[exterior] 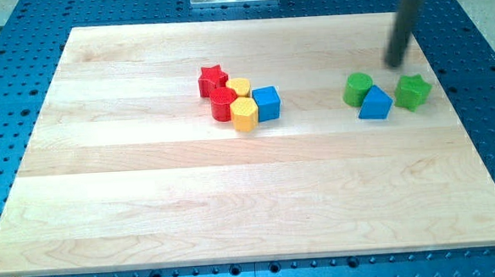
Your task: Push the green blocks into the group of blocks
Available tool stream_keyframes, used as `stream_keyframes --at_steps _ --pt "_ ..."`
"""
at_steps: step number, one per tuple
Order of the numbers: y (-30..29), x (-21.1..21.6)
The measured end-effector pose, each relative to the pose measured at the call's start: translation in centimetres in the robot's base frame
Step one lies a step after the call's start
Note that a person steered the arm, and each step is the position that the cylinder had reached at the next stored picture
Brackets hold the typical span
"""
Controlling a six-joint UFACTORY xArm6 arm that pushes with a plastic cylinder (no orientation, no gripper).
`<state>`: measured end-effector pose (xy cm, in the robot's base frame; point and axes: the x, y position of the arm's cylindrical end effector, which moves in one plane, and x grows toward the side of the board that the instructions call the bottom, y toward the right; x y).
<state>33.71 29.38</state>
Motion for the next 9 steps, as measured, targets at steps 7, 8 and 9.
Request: stream_keyframes --at_steps 7,8,9 --pt "-21.3 0.8" --pt "-22.9 -0.2" --pt "-25.3 -0.2"
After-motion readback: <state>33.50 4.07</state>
